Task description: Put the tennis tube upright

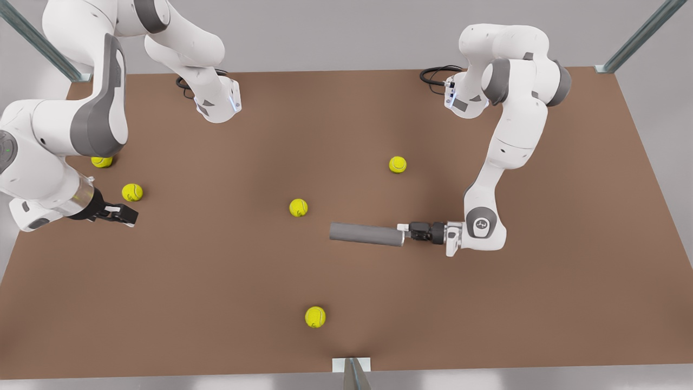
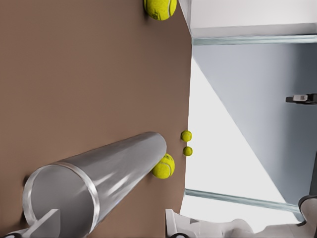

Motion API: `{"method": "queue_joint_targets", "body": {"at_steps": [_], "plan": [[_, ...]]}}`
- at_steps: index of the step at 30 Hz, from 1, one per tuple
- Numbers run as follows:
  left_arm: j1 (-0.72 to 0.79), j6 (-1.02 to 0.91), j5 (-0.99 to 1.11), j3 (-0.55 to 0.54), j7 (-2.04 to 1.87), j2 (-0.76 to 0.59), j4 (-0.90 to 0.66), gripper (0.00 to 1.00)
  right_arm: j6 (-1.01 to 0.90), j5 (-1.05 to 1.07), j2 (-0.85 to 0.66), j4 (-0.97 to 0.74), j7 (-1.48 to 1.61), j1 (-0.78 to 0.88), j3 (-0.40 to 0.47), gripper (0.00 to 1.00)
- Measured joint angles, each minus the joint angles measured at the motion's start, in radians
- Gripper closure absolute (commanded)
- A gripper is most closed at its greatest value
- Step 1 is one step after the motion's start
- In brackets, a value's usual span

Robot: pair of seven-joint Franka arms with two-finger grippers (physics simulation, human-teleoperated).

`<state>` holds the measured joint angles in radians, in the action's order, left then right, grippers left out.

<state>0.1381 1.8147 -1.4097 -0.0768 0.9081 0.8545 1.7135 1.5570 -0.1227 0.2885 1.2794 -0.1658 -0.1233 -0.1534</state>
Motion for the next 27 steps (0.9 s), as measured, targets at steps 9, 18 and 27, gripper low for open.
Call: {"method": "queue_joint_targets", "body": {"at_steps": [9, 18, 27], "plan": [[0.001, 0.008, -0.004, -0.012, 0.002, 0.0, 0.0, 0.25, 0.0, 0.0, 0.0, 0.0, -0.003, 0.004, -0.002, 0.0], [0.003, 0.001, -0.005, -0.015, 0.009, -0.002, 0.0, 0.47, 0.003, 0.002, 0.009, 0.003, -0.011, 0.008, -0.006, 0.0], [0.001, -0.026, 0.007, -0.014, 0.009, -0.024, 0.008, 0.52, 0.003, 0.0, 0.009, 0.002, -0.006, 0.008, -0.006, 0.0]]}}
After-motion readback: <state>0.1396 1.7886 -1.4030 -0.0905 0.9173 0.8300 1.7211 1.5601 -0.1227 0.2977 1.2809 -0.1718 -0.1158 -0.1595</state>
